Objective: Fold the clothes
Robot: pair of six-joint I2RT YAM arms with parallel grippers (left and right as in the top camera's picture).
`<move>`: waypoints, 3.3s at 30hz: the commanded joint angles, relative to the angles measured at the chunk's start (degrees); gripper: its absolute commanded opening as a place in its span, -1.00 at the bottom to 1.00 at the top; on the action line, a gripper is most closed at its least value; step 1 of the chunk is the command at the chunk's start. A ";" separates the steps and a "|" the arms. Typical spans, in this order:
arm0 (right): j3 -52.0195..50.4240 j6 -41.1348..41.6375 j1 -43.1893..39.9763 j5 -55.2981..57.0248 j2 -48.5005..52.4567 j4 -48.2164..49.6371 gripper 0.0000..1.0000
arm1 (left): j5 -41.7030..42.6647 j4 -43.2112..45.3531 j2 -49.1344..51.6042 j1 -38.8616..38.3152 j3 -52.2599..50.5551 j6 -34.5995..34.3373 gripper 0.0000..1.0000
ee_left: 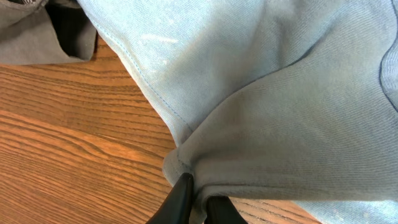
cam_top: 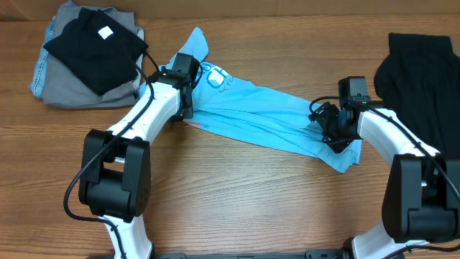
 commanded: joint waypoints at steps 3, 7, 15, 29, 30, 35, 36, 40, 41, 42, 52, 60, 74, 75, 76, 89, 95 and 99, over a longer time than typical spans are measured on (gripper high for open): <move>-0.15 -2.25 1.44 -2.45 -4.81 0.13 0.71 | -0.09 0.24 -1.29 0.20 0.72 -1.42 -0.79; -0.17 -1.25 3.74 -3.32 -4.46 0.26 0.74 | -0.09 0.24 -1.29 0.20 0.72 -1.42 -0.78; -0.20 4.92 6.25 -1.92 -0.96 0.85 0.74 | 1.84 0.22 -1.29 0.11 0.72 -1.42 -0.78; -0.20 4.92 6.23 0.94 1.64 3.54 0.68 | 1.81 0.04 -1.29 0.11 0.72 -1.42 -0.79; -0.20 4.31 6.23 0.96 1.64 3.89 0.67 | 1.81 0.04 -1.29 0.11 0.72 -1.40 -0.78; 0.20 3.10 6.23 0.94 1.62 4.70 0.64 | 1.81 0.07 -1.29 0.11 0.72 -1.42 -0.78; 0.46 2.84 6.23 0.94 1.57 4.44 0.63 | 1.81 0.07 -1.29 0.11 0.72 -1.40 -0.78; 2.12 1.81 6.23 1.40 1.05 2.16 0.62 | 1.81 0.02 -1.29 0.11 0.72 -1.40 -0.78; 2.34 1.81 6.23 1.44 0.96 1.92 0.63 | 1.81 0.02 -1.29 0.11 0.72 -1.42 -0.78; 2.36 1.79 6.23 1.49 0.96 1.95 0.63 | 1.81 0.04 -1.29 0.11 0.72 -1.40 -0.78; 1.51 1.90 6.23 4.22 1.01 1.60 0.43 | 1.84 -0.20 -1.29 0.11 0.72 -1.42 -0.78; 1.16 2.08 6.23 5.77 1.01 1.64 0.15 | 1.81 -1.09 -1.29 0.11 0.72 -1.42 -0.85; 1.18 5.75 6.23 10.43 0.98 -1.11 -0.13 | 1.79 -1.46 -1.29 0.11 0.72 -1.20 -0.83; 1.18 5.75 6.19 10.40 0.98 -1.16 -0.12 | 1.79 -1.44 -1.29 0.11 0.72 -1.20 -0.83; 1.18 5.75 6.19 10.43 0.98 -1.27 -0.13 | 1.79 -1.42 -1.29 0.11 0.72 -1.20 -0.83; 1.18 6.21 4.35 11.23 0.98 -2.45 -0.33 | 1.79 -1.51 -1.29 0.11 0.72 -1.18 -0.82; 1.18 6.23 4.28 11.26 0.98 -2.60 -0.54 | 1.77 -1.46 -1.29 0.11 0.72 -1.16 -0.83; 1.18 6.45 4.28 11.26 0.98 -2.62 -0.68 | 1.29 -1.49 -1.29 0.11 0.72 -0.74 -0.87</move>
